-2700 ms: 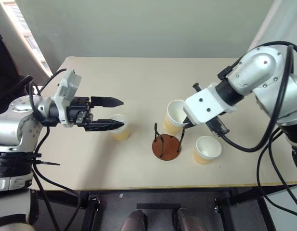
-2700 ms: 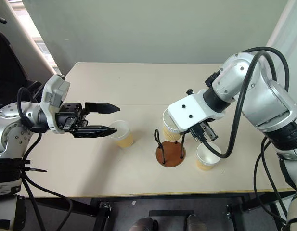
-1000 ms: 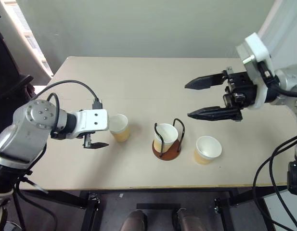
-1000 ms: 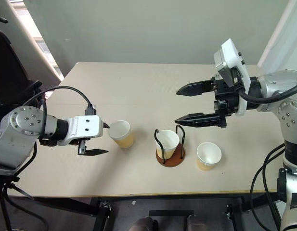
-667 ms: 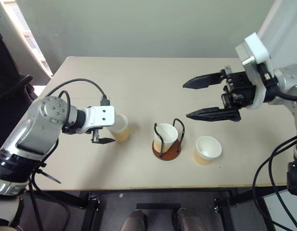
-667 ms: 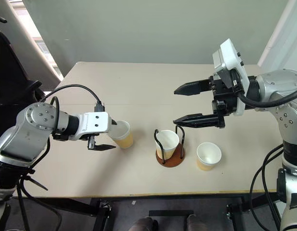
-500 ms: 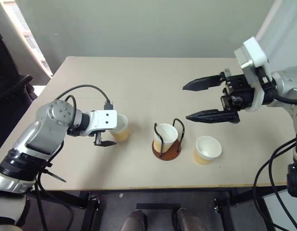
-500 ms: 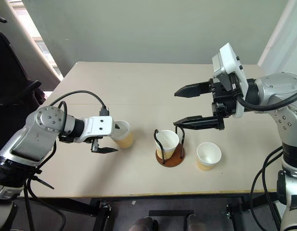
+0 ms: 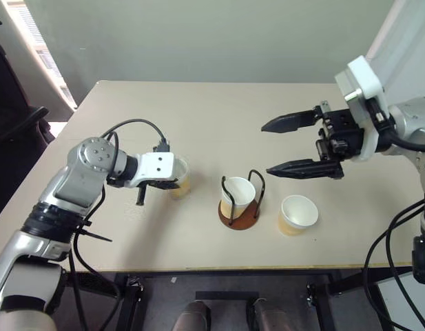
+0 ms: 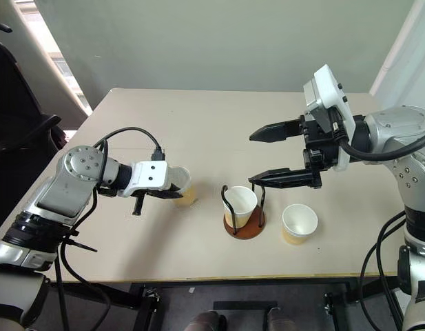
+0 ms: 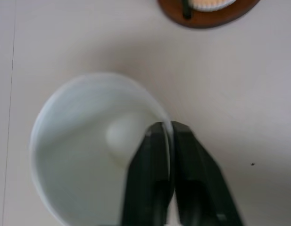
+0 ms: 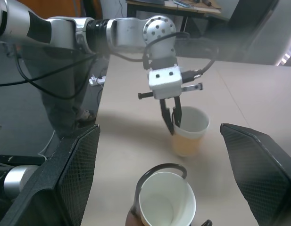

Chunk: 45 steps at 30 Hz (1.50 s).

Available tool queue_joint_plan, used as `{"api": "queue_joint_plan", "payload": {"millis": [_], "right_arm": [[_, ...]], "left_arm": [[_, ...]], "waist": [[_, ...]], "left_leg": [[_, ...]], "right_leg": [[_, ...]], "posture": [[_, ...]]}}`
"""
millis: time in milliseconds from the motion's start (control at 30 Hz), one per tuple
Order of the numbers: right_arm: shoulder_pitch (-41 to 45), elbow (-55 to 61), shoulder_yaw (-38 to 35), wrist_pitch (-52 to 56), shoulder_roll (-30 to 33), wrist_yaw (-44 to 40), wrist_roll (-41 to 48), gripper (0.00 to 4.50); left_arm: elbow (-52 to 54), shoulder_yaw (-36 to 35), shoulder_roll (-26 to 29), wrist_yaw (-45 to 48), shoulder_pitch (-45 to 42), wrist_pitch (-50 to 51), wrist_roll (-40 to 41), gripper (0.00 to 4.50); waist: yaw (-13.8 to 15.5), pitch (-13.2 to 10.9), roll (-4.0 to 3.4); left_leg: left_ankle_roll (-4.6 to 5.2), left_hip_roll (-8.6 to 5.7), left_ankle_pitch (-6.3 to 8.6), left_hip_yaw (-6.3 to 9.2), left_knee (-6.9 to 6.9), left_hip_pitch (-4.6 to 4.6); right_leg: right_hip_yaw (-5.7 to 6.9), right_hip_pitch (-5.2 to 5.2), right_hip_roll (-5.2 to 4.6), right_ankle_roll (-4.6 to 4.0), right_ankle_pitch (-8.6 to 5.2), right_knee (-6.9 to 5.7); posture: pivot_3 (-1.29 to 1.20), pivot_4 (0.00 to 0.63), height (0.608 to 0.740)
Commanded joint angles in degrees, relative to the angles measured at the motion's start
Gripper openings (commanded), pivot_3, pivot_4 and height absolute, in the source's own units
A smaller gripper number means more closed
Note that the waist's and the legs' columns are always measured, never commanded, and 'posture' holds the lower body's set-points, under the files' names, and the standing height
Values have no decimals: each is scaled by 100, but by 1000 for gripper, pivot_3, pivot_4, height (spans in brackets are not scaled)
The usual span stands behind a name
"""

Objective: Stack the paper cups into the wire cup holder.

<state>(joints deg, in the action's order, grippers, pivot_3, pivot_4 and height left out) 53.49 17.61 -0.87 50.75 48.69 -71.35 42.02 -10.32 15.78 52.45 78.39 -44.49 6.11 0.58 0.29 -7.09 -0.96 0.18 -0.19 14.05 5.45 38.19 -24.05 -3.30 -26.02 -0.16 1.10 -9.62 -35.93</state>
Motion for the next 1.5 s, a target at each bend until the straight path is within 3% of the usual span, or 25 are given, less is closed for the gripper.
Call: {"api": "queue_joint_plan", "payload": {"millis": [33,167,433,633,933,1133,1500], "right_arm": [[58,31,-60,-126,104,-60,48,4247],[184,-216,25,-181,253,-180,-104,4247],[314,-696,127,-543,587,-440,-490,4247],[273,-586,-50,-231,879,-391,-358,4247],[127,-550,-440,11,1693,-534,-198,4247],[-470,-266,-745,60,2233,-909,55,4247],[-1045,32,-993,-53,2188,-767,364,4247]], "left_arm": [[-57,-263,78,339,-304,90,269,30],[-170,-328,-63,558,-742,328,494,30],[-580,-232,-987,1136,-2401,779,1041,30],[-601,88,-1560,1411,-2991,1052,1643,30],[-463,1196,-1277,1411,-3081,756,2393,30],[-465,1626,-1230,1411,-3179,650,2721,30],[-544,2257,-1135,1411,-3321,291,2714,30]], "waist": [[-2,0,0],[13,0,1],[54,1,2],[51,0,2],[69,0,2],[107,0,1],[115,0,-3]], "left_leg": [[0,0,0,0,0,0],[1,0,0,0,2,-2],[14,-7,3,-1,18,-12],[20,-6,7,-3,15,-18],[23,-5,9,-5,18,-24],[29,-6,12,-5,31,-34],[66,-9,34,-11,93,-51]], "right_leg": [[0,0,0,0,0,0],[0,1,0,0,0,2],[0,7,-10,12,7,9],[-1,5,-10,42,9,15],[-3,7,-10,62,-1,29],[-2,17,-9,79,8,55],[-7,43,-10,109,25,92]], "posture": [[0,150,740],[0,150,740],[0,150,740],[0,150,740],[0,150,740],[0,150,740],[0,150,740]]}}
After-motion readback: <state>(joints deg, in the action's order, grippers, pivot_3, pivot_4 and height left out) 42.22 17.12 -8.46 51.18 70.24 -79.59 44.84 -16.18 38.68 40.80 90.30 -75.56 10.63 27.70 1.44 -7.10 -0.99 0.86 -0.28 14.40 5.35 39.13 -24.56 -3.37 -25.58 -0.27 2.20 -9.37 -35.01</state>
